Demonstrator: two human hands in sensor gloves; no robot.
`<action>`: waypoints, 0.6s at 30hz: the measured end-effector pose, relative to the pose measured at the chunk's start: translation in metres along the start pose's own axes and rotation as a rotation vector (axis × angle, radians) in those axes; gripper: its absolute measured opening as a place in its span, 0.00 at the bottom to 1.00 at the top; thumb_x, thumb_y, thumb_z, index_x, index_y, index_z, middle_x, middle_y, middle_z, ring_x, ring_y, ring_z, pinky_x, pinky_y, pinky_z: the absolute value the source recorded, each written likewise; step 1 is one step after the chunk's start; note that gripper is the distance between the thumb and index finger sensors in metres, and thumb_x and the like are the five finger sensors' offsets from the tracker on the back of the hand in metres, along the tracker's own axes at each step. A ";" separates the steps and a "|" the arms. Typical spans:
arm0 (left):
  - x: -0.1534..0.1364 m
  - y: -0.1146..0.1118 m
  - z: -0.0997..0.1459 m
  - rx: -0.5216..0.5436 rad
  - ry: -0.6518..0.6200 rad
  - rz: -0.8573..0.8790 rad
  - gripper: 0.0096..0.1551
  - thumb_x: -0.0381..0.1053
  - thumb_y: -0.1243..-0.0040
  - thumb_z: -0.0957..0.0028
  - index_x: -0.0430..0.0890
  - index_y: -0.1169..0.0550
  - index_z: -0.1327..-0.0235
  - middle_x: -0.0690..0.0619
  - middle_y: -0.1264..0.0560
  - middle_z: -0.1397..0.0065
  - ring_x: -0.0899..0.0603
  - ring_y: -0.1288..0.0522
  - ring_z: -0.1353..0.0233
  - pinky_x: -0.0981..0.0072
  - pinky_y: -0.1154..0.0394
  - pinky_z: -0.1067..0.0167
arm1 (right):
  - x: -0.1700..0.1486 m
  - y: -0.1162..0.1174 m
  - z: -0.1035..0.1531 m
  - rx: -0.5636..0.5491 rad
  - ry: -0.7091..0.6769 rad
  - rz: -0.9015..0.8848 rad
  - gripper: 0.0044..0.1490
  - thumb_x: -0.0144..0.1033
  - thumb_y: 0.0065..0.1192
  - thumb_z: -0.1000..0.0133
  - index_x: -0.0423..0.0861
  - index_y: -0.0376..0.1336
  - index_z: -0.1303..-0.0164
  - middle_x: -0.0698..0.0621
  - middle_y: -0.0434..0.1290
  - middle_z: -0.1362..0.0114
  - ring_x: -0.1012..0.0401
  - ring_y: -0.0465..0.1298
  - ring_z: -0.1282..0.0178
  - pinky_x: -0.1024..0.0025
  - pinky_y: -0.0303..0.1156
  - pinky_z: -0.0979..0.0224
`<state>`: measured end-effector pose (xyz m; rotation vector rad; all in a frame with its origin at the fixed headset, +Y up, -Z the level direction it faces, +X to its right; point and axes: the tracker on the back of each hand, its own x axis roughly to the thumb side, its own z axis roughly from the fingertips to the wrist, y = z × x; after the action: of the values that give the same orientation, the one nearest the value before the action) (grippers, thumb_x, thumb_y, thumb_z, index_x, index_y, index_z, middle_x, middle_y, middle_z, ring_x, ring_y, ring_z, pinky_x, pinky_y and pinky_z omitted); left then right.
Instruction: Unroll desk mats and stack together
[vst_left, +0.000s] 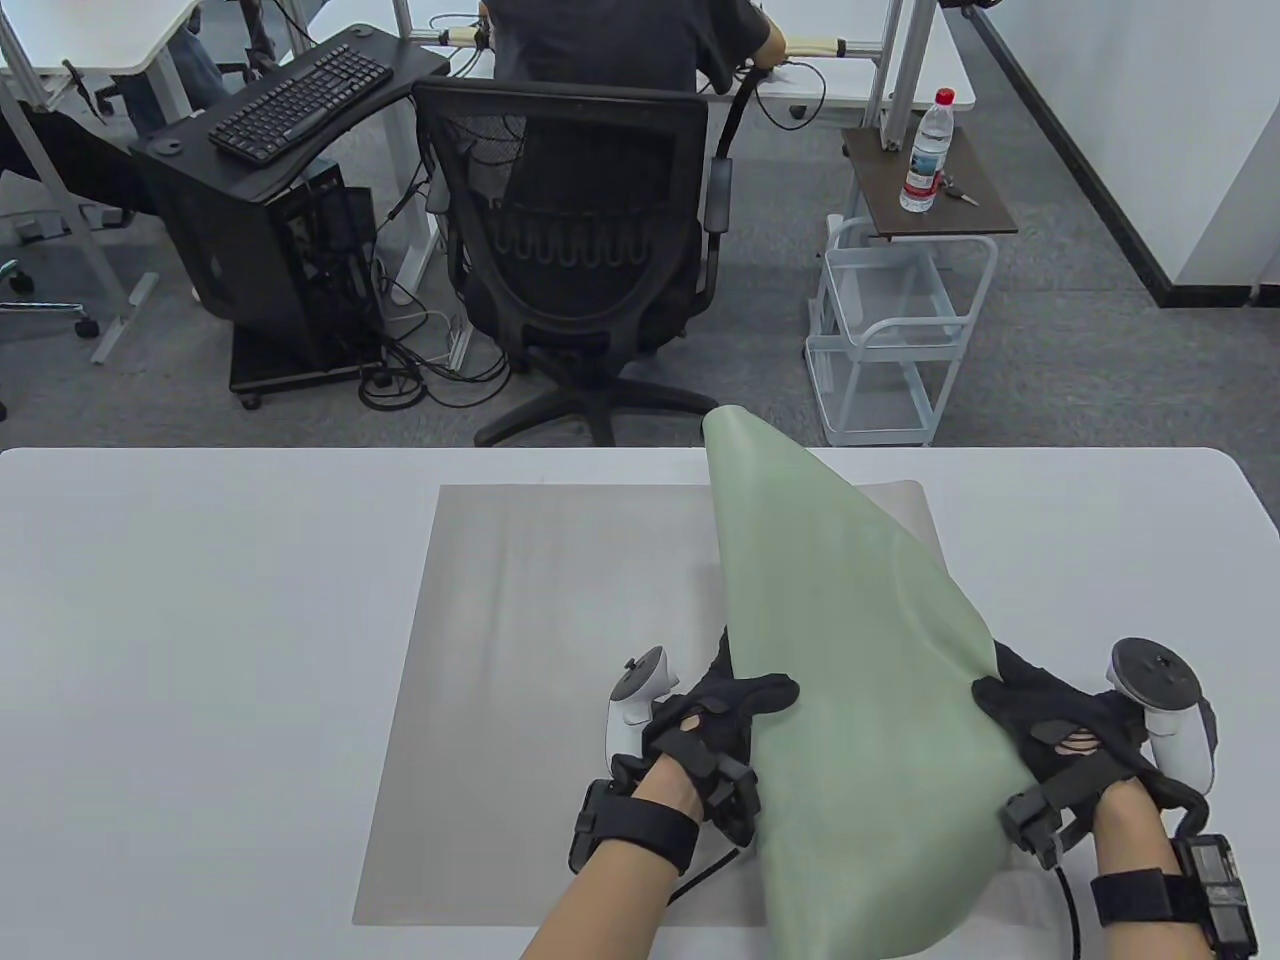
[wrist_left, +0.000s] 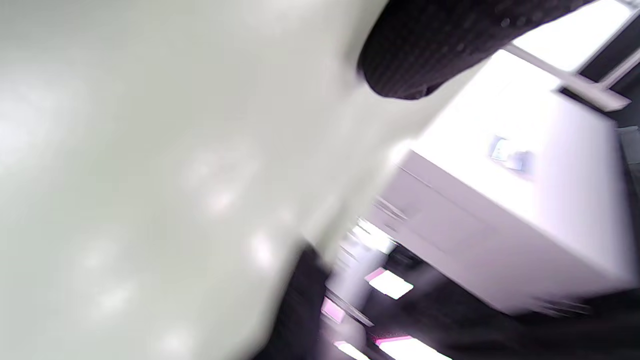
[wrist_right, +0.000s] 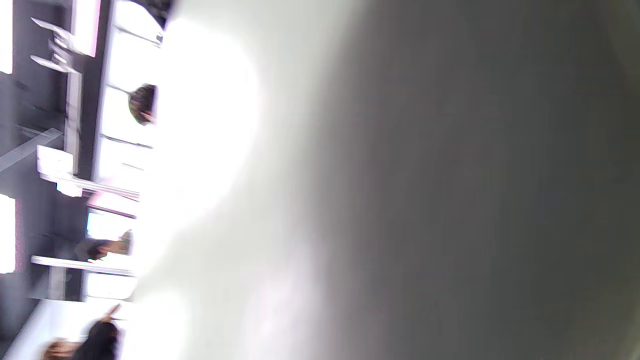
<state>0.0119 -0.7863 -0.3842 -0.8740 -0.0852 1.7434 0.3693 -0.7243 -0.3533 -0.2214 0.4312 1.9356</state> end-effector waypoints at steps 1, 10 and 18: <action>0.001 0.000 -0.002 0.029 0.022 -0.042 0.57 0.51 0.33 0.46 0.69 0.66 0.34 0.49 0.40 0.22 0.43 0.22 0.36 0.44 0.23 0.37 | -0.001 -0.001 -0.002 -0.001 0.017 0.028 0.33 0.37 0.59 0.41 0.64 0.57 0.24 0.53 0.82 0.44 0.63 0.85 0.78 0.77 0.83 0.77; 0.016 -0.011 -0.022 0.307 0.198 -0.466 0.58 0.52 0.34 0.46 0.66 0.67 0.35 0.47 0.40 0.23 0.43 0.22 0.37 0.47 0.23 0.37 | -0.025 -0.005 -0.030 -0.010 0.169 0.100 0.34 0.37 0.61 0.42 0.61 0.57 0.24 0.53 0.83 0.44 0.59 0.85 0.75 0.72 0.83 0.73; 0.020 -0.021 -0.032 0.369 0.265 -0.586 0.57 0.51 0.35 0.46 0.65 0.67 0.34 0.47 0.40 0.23 0.42 0.22 0.37 0.47 0.22 0.37 | -0.038 -0.008 -0.043 -0.035 0.181 0.011 0.52 0.31 0.68 0.45 0.42 0.38 0.21 0.47 0.70 0.27 0.47 0.79 0.39 0.54 0.77 0.39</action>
<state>0.0459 -0.7731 -0.4071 -0.7066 0.1415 1.0434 0.3899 -0.7708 -0.3807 -0.4203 0.5190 1.9425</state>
